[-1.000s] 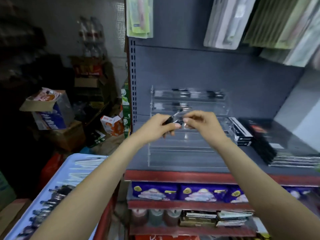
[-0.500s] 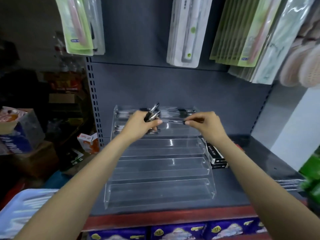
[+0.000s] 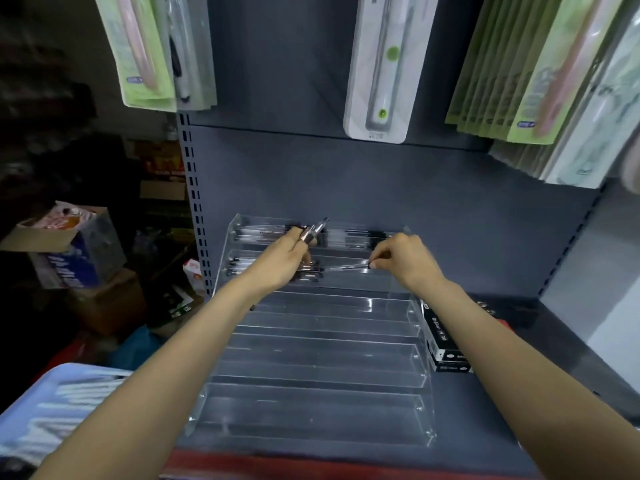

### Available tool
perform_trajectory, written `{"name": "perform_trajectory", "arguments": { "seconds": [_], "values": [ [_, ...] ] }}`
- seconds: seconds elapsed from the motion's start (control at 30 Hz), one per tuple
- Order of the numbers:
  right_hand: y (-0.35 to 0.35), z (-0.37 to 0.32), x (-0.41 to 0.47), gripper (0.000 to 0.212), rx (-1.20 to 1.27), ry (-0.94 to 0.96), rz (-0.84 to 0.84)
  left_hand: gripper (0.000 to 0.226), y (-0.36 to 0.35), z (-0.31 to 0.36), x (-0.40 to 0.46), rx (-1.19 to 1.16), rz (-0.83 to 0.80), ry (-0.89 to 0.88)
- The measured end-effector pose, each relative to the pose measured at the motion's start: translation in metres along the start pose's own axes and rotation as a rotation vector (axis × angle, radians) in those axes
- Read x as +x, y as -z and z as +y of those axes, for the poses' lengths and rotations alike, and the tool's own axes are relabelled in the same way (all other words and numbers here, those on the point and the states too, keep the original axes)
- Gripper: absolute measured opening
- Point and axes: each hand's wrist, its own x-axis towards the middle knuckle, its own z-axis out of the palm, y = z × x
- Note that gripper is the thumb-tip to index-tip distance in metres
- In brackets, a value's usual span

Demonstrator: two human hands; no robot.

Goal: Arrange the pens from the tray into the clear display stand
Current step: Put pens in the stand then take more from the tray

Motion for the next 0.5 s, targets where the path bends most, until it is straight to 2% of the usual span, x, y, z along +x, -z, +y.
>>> {"name": "perform_trajectory", "arguments": {
  "seconds": [0.1,0.27,0.43,0.5],
  "values": [
    [-0.0015,0.0008,0.0057,0.006,-0.14,0.046,-0.067,0.015,-0.0015,-0.0031,-0.0012,-0.014,0.022,-0.09],
    [-0.0013,0.0008,0.0057,0.004,-0.306,0.14,-0.055,0.021,0.0019,-0.0074,-0.0004,-0.133,0.049,-0.107],
    [-0.0055,0.0079,0.0092,0.009,-0.201,0.1,-0.141,0.017,0.0013,-0.0026,0.0015,-0.123,0.035,-0.142],
    [-0.0029,0.0093,0.0099,0.011,-0.172,0.104,-0.124,0.017,0.0016,-0.0002,0.0021,-0.113,0.028,-0.142]
  ]
}}
